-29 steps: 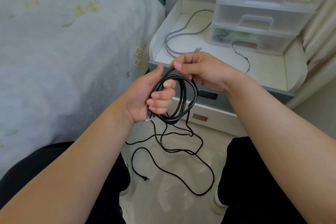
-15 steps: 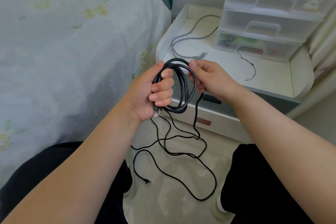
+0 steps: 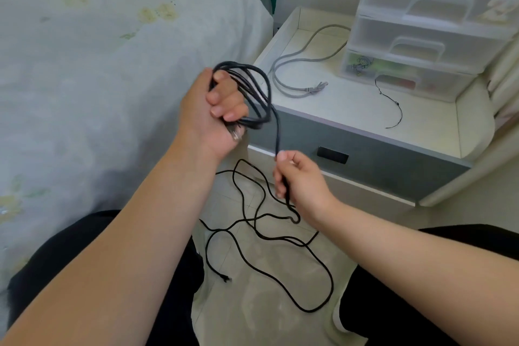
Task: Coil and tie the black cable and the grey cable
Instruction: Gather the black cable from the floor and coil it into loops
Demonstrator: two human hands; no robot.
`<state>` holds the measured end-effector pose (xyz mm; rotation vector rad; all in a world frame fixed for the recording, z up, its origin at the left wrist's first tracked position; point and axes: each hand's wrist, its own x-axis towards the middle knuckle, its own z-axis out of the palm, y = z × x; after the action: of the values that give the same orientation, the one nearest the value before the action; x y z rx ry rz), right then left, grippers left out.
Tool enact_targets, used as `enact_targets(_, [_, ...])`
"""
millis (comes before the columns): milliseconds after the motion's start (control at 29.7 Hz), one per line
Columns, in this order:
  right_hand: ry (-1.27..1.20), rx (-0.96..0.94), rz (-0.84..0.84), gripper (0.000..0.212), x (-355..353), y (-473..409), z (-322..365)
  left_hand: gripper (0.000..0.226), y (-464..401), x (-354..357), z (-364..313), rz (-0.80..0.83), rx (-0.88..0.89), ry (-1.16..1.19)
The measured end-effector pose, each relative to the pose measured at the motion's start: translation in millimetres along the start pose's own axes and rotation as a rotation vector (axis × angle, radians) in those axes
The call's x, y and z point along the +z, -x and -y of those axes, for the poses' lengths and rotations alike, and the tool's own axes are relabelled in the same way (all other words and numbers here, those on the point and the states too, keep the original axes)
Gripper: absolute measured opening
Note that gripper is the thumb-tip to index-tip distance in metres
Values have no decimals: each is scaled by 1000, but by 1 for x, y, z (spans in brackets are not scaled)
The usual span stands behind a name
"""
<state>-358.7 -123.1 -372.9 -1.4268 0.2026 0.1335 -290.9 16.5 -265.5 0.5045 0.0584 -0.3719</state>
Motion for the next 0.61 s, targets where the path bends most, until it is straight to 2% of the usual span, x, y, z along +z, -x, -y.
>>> enact_targets(67, [142, 39, 25, 10, 5, 10, -9, 34, -6, -2, -7, -131, 123, 66])
enact_targets(134, [475, -40, 40, 7, 6, 16, -9, 34, -11, -6, -10, -273, 242, 47])
enact_targets(235, [1013, -239, 125, 25, 3, 23, 1, 34, -15, -10, -7, -427, 351, -49])
enact_targets(303, [1244, -369, 196, 36, 4, 26, 9, 36, -16, -9, -2, -457, 367, -161])
enact_targets(370, [1342, -456, 247, 40, 8, 30, 16, 39, -15, -6, 4, -456, 349, -346])
enact_targets(471, [1408, -544, 268, 47, 9, 30, 28, 43, -11, -2, 16, -418, 311, -763])
enact_targets(605, [1392, -720, 194, 27, 0, 24, 57, 45, -5, -5, 29, -242, 269, -1280])
